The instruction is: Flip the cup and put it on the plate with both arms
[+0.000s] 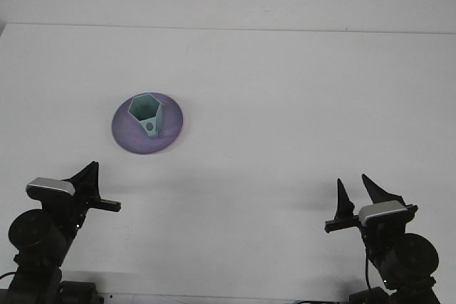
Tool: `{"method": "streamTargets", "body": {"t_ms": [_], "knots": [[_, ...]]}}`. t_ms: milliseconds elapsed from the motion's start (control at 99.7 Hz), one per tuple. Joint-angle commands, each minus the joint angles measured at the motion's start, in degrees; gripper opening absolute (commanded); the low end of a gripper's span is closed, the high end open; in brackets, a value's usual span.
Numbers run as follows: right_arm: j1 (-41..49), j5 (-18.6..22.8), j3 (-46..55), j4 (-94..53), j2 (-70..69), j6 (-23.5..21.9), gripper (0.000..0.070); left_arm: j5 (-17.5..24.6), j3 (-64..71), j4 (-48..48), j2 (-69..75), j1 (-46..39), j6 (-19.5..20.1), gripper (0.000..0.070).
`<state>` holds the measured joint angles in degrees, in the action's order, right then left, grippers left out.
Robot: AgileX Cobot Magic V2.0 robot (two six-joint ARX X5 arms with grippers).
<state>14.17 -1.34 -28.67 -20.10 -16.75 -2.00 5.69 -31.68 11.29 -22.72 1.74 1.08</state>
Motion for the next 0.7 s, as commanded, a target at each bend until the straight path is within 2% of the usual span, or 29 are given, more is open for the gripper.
{"method": "streamTargets", "body": {"t_ms": [0, 241, 692], "knots": [[0.04, -0.22, -0.22, 0.79, -0.17, -0.55, 0.0361, -0.13, -0.35, -1.57, 0.81, 0.0, -0.68, 0.0012], [0.07, -0.2, -0.24, 0.77, -0.17, -0.59, 0.0361, -0.13, -0.46, -5.22, 1.2, 0.0, -0.68, 0.0013], [0.07, -0.2, -0.24, 0.79, -0.15, -0.59, 0.0361, -0.13, -0.46, -5.35, 1.66, 0.0, -0.68, 0.0013]]}}
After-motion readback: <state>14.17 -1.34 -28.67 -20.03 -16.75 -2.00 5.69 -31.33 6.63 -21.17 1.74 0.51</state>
